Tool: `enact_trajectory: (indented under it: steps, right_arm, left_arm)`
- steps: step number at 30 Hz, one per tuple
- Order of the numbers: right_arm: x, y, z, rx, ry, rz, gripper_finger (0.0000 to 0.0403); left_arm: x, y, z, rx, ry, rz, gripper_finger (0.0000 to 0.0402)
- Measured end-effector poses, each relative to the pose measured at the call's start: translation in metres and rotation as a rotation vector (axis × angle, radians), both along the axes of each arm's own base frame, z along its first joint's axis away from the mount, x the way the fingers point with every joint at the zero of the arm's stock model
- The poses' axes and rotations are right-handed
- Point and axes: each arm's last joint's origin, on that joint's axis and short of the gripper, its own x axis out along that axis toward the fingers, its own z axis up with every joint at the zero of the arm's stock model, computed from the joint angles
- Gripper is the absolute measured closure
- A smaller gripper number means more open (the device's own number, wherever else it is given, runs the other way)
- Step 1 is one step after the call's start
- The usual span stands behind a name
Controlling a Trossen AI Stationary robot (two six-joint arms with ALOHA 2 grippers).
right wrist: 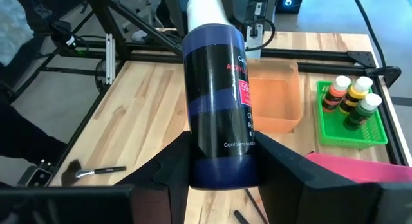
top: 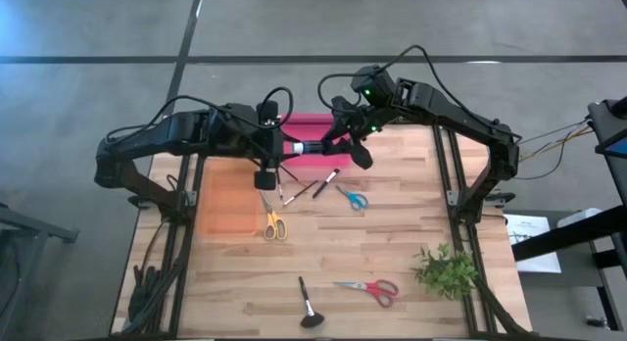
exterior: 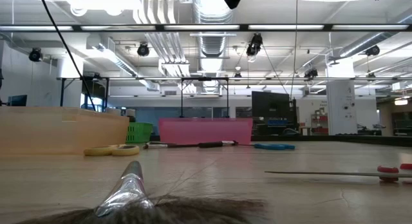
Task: Pick & Place Paint Supplies
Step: Put the blue paint bottle into the green bin
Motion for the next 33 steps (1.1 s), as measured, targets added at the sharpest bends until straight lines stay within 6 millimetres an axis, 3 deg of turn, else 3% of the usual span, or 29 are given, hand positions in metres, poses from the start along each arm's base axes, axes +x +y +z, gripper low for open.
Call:
enact_trajectory:
  steps: [3,7,11,16,19,23,28,33]
  right_arm:
    - [0.000,0.000,0.000,0.011,0.001,-0.008,0.0243]
    - [0.001,0.000,0.001,0.023,-0.006,-0.023,0.0178]
    - [-0.001,0.000,0.002,0.029,-0.003,-0.031,0.0111]
    - [-0.007,0.001,0.004,0.024,0.036,-0.085,0.0062]
    - [-0.009,0.001,0.002,0.016,0.061,-0.103,0.0050]
    - [-0.010,0.001,0.001,0.020,0.074,-0.103,0.0047]
    - [-0.011,0.001,0.000,0.018,0.084,-0.098,0.0047]
    - [-0.011,0.001,0.000,0.012,0.087,-0.092,0.0047]
  left_arm:
    - [0.000,0.000,0.000,-0.006,-0.001,0.004,0.0282]
    - [-0.001,0.000,-0.002,-0.018,0.020,0.006,0.0282]
    - [-0.008,0.001,-0.007,-0.024,0.110,0.014,0.0282]
    - [-0.027,0.012,-0.017,-0.078,0.274,0.108,0.0282]
    - [-0.038,0.026,-0.023,-0.115,0.373,0.182,0.0282]
    - [-0.038,0.049,-0.030,-0.205,0.432,0.239,0.0282]
    - [-0.027,0.079,-0.038,-0.286,0.612,0.332,0.0282]
    - [-0.008,0.114,-0.034,-0.376,0.571,0.378,0.0282]
